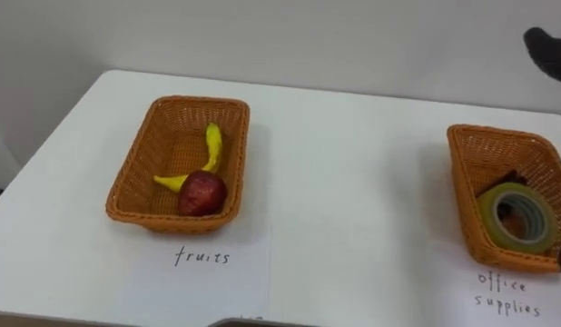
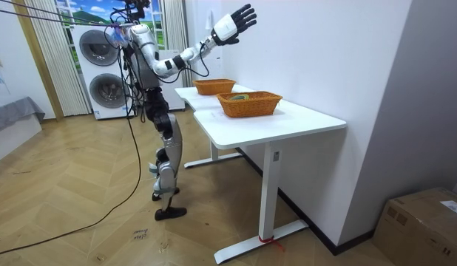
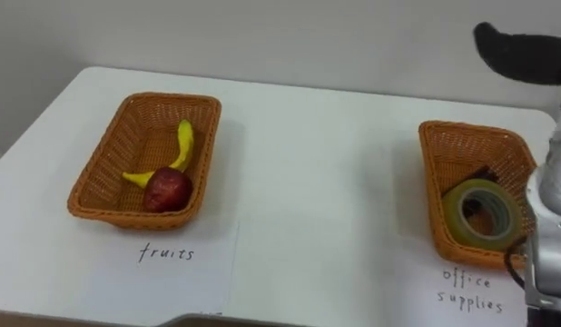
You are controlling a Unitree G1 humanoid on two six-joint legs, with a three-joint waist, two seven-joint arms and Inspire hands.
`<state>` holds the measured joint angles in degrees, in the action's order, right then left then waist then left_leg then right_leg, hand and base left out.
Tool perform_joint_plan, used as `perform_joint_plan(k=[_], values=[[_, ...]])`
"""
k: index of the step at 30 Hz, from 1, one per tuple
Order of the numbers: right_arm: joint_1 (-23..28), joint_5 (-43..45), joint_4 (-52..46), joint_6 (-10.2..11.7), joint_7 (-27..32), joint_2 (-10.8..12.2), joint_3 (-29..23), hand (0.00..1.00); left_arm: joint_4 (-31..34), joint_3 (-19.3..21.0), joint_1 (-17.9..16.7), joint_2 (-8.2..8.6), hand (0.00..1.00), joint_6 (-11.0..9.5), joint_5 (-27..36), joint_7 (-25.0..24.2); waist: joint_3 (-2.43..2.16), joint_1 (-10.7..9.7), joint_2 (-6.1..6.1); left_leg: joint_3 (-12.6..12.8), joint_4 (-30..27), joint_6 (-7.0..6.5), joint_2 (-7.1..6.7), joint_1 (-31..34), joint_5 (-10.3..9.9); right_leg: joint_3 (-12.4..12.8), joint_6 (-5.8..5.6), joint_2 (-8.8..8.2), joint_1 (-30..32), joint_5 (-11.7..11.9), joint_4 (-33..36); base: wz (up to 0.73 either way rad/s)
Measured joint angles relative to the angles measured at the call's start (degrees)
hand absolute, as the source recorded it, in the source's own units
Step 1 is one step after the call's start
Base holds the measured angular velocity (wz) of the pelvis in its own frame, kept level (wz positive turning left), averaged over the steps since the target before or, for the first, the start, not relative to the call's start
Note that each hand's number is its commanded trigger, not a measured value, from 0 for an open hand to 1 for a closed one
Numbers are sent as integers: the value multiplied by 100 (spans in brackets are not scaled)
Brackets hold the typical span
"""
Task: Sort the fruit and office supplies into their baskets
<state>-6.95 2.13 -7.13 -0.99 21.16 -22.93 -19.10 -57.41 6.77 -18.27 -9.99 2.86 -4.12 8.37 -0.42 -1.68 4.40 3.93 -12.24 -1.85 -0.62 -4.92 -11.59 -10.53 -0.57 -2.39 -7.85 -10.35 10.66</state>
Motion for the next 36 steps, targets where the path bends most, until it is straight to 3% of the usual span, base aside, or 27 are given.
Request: perform_joint_plan(k=[8,13,18,23,30,36], values=[[393,-296,-39,235,943,0,-360,0,3,0,-58,0,0,-81,1,52,29,-178,14,137,56,0,18,-74,-34,173,-2,26,54,-1,-9,-10],[748,-722,-38,283,1298,1,-651,0,6,13,-186,1,0,-80,5,116,16,-227,22,177,91,3,23,-73,-52,205,-3,38,48,-3,-64,-4],[1131,-1089,-37,310,1689,23,-820,0,13,12,-256,1,0,-79,2,114,34,-292,-19,174,93,7,24,-61,-63,170,-5,40,61,-4,-117,0],[1566,-1485,-30,353,2113,202,-929,0,170,20,-271,2,0,-73,-22,227,38,-292,-88,184,170,9,19,-74,-64,199,-10,40,103,-41,-104,0],[1842,-1989,382,424,2472,354,-965,0,224,80,-256,15,0,-74,-26,248,32,-305,-57,185,187,11,16,-67,-72,217,-9,42,134,-46,-105,0],[1930,-2275,820,491,2697,488,-972,0,233,144,-262,56,0,-68,-34,390,26,-319,-116,204,189,17,28,-64,-91,248,-9,54,128,-46,-98,-1]])
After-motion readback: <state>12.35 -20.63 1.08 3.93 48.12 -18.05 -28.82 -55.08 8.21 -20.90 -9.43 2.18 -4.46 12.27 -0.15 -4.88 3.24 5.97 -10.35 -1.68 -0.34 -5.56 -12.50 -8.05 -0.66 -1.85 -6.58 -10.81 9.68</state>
